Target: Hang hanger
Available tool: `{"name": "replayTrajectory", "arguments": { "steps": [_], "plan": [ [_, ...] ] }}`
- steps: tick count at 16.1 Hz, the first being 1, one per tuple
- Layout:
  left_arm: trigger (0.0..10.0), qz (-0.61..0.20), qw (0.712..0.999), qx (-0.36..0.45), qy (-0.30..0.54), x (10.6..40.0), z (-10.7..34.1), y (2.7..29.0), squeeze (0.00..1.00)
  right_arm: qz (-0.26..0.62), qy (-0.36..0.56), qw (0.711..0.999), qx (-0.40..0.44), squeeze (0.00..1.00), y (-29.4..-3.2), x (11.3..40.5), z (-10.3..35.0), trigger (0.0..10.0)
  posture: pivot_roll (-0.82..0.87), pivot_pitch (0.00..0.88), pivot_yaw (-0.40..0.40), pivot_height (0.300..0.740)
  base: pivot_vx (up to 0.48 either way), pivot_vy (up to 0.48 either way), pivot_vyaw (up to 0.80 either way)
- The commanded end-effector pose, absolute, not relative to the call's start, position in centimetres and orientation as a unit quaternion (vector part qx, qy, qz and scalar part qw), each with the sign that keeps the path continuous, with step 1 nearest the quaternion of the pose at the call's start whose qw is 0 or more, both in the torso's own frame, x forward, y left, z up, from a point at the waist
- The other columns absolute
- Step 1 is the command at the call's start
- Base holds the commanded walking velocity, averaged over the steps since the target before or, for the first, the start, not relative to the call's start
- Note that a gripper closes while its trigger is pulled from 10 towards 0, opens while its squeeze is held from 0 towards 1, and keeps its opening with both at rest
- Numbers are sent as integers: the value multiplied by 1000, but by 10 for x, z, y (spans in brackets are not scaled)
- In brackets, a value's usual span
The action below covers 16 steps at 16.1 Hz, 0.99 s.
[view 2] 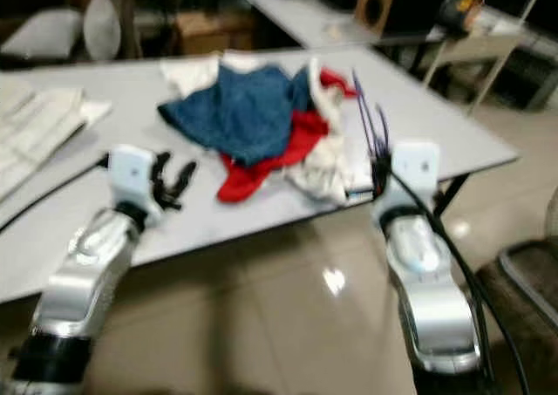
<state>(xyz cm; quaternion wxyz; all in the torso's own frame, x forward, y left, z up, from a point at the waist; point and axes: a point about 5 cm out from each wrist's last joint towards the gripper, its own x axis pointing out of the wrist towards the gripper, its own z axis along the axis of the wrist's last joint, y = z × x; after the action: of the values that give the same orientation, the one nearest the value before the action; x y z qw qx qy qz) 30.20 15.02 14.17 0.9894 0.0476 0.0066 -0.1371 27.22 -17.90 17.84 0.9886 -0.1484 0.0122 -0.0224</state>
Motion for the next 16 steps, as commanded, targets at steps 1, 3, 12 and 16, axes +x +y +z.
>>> {"name": "replayTrajectory", "arguments": {
  "steps": [1, 3, 12, 16],
  "plan": [
    [10000, -142, 988, 52, 0, 302, 145, 146, 0, -26, 20, 988, -154, 0, -182, 272, 175, 10000, -43, 0, -29, 740, 0, 0, 0],
    [10000, -155, 986, 62, -6, 300, 148, 145, 0, -27, 21, 988, -152, 0, -181, 272, 174, 10000, -51, 0, -28, 740, 0, 0, 0],
    [10000, -134, 988, 75, -20, 308, 148, 137, 0, -18, 42, 999, -22, 0, -230, 256, 172, 10000, -81, 0, -7, 740, 196, 0, -356],
    [10000, -132, 988, 77, -30, 313, 151, 135, 0, -26, 35, 999, -14, 0, -239, 252, 173, 10000, -85, 0, -4, 740, 350, 0, 0]
  ]
}}
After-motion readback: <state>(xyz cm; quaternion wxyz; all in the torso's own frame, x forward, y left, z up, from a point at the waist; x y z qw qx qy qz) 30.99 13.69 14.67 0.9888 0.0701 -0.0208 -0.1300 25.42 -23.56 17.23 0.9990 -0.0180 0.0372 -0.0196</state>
